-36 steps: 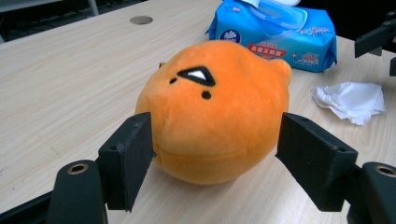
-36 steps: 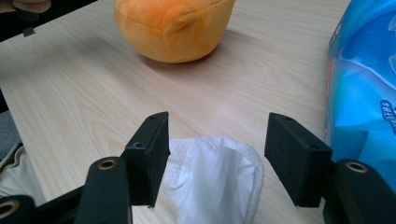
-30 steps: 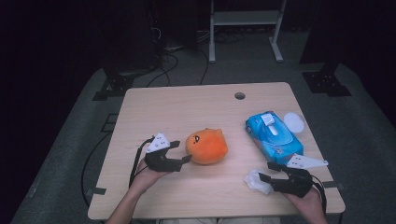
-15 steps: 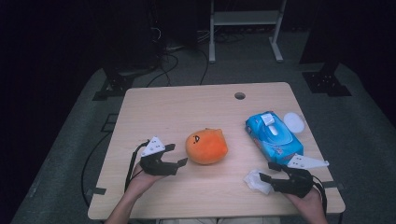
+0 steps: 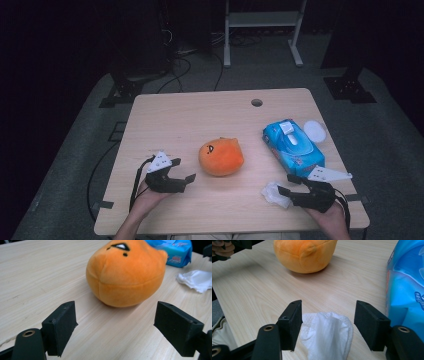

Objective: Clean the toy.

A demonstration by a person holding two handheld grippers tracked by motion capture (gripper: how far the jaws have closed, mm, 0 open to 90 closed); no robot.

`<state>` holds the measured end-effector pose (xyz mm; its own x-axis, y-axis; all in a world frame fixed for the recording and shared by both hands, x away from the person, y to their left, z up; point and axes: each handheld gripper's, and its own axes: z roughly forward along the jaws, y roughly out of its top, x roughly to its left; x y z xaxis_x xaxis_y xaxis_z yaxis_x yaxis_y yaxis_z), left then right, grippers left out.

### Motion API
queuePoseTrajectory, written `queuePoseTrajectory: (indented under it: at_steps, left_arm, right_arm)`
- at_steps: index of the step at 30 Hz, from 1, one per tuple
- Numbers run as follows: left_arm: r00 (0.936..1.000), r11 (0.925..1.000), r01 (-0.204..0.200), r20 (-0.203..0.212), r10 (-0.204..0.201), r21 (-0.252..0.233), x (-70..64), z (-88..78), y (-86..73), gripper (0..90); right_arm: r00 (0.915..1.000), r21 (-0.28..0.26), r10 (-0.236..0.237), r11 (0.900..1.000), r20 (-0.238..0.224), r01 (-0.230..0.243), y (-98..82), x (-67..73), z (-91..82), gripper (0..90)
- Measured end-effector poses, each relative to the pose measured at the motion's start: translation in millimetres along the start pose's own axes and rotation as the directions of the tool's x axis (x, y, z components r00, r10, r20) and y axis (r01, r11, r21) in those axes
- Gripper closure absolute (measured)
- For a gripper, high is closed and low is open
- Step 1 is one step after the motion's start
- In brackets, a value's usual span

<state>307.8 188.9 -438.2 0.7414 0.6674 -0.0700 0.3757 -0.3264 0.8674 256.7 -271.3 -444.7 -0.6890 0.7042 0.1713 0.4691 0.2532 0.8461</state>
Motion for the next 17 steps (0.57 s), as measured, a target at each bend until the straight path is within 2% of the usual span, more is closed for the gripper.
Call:
queuePoseTrajectory:
  at_steps: [7, 17]
  left_arm:
    - [0.9998, 0.9997, -0.014, -0.014, 0.014, 0.021, -2.6, 1.9, -4.6, 14.9]
    - [0.9997, 0.9991, -0.013, -0.022, 0.014, 0.041, -0.4, 5.0, -9.3, 13.2]
  right_arm:
    - [1.0, -0.001, 0.008, 1.0, -0.004, -0.008, -1.9, 0.8, 1.3, 37.6]
    - [0.9997, -0.008, 0.022, 1.0, -0.011, -0.022, -3.4, 2.0, 2.2, 36.4]
